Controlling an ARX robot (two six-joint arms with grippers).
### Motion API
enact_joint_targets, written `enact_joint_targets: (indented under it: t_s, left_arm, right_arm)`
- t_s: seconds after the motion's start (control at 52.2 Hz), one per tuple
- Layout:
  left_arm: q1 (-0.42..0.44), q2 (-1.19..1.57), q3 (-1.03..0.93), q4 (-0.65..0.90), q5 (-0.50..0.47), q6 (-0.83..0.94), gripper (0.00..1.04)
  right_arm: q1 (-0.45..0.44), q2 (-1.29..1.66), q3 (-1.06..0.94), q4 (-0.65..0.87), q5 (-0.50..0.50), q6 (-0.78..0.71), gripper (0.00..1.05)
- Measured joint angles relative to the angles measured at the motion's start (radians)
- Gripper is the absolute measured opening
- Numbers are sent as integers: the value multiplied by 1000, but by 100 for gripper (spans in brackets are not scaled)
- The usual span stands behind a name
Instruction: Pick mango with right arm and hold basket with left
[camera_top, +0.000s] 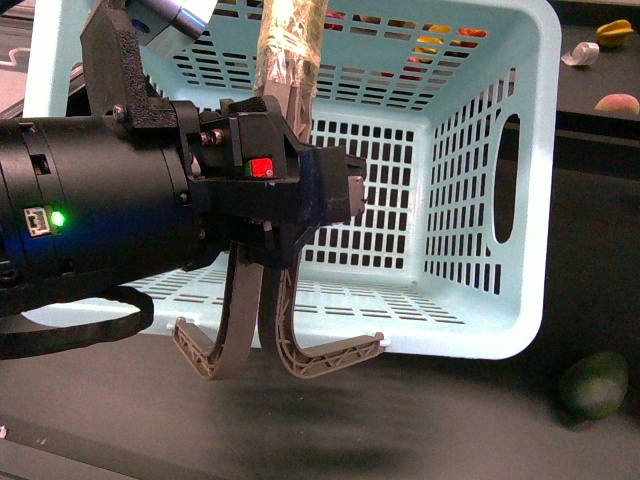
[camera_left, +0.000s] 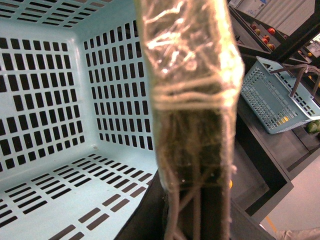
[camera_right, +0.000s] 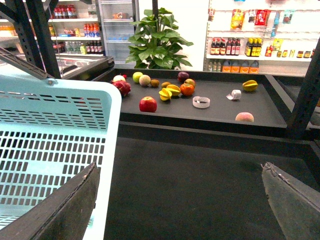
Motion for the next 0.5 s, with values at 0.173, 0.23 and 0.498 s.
enact_joint_targets:
  t_s: [0.173,0.23,0.498]
  left_arm:
    - [0,0,0,0,0,0,9]
    - [0,0,0,0,0,0,9]
    - [0,0,0,0,0,0,9]
  right_arm:
    - [0,0,0,0,0,0,97]
    - [0,0,0,0,0,0,97]
    - [0,0,0,0,0,0,97]
